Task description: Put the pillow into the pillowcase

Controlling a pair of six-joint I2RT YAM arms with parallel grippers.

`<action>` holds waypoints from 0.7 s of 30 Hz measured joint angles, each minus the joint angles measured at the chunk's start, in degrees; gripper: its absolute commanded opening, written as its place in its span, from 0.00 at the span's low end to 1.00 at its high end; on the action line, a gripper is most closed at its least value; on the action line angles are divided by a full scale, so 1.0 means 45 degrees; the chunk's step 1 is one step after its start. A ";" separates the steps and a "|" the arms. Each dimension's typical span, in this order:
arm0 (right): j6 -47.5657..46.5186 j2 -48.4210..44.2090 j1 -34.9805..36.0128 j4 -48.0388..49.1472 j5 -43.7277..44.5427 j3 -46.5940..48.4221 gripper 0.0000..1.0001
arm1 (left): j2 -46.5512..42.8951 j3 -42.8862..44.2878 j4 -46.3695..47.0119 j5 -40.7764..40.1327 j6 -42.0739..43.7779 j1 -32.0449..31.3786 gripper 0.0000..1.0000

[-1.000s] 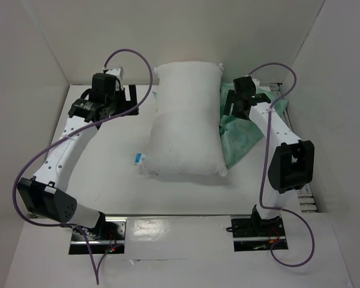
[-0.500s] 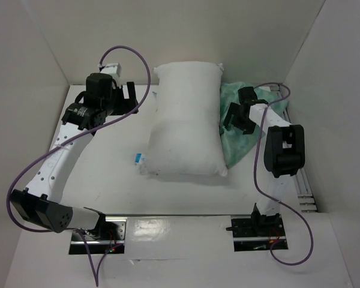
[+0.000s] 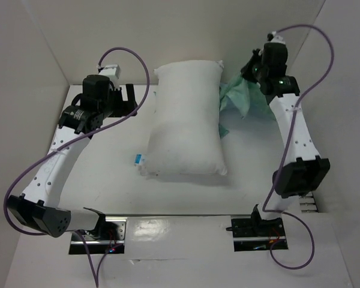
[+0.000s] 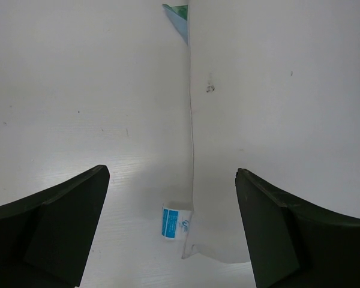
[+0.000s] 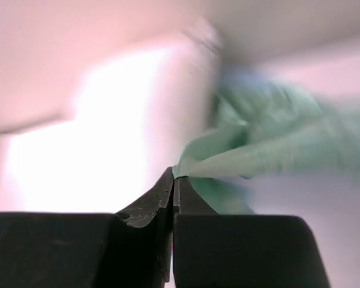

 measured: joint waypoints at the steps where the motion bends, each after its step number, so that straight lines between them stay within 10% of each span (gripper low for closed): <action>1: -0.0087 -0.0393 0.0131 0.0325 -0.0389 0.0738 0.00 | -0.0015 -0.0049 -0.0015 0.0034 -0.0015 0.0000 1.00; 8: 0.0131 -0.3123 0.2623 0.4634 -0.4775 0.2560 0.00 | 0.0121 -0.0253 -0.0160 0.0359 -0.1083 0.0680 0.84; 21: 0.0976 -0.2210 0.3939 0.7927 -0.7601 0.4303 0.00 | 0.0413 -0.0986 -0.0418 0.2584 -0.2754 0.4022 0.91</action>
